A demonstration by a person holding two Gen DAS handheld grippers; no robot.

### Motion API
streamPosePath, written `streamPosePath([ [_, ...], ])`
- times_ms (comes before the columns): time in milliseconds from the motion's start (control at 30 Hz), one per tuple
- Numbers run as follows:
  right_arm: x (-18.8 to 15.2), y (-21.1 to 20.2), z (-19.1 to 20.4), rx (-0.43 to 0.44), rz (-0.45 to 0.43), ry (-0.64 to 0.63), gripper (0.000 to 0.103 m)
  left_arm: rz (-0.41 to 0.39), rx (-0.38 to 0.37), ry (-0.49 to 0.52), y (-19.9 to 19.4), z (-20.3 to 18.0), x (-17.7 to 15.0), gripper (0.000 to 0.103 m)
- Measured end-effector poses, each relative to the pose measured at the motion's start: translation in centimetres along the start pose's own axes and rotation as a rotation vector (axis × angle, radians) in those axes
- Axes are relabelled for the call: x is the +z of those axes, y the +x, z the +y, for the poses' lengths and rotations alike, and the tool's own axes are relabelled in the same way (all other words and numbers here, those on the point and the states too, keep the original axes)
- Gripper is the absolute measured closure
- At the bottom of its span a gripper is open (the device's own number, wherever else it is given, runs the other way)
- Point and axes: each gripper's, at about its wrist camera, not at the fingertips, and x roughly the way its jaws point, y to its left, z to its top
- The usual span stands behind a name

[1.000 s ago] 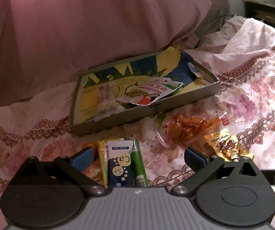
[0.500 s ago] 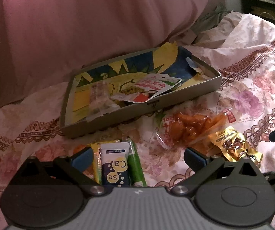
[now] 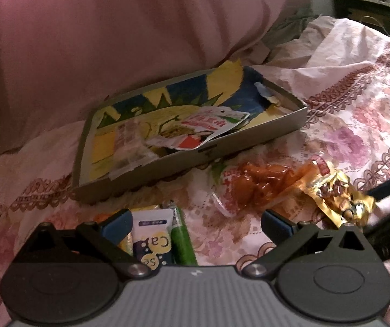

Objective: Organize snacks
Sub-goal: 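Move the right tool to the gold pouch and close on it, then lift the gold pouch with the right tool while the left tool reaches the orange candied bag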

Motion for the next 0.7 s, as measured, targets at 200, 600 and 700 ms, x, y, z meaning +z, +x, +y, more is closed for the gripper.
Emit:
streamPosePath([
  [200, 0.9, -0.3, -1.6, -0.009, -0.019, 0.075, 0.038, -0.013, -0.09, 0.053, 0.7, -1.0, 0.1, 0.0],
  [600, 1.8, 0.6, -4.0, -0.048, -0.016, 0.214, 0.039, -0.019, -0.192, 0.051, 3.9, -2.6, 1.7, 0.0],
  [700, 1.8, 0.8, -3.8, -0.058, -0.019, 0.209, 0.039, -0.014, -0.192, 0.043, 4.8, -2.7, 1.8, 0.0],
])
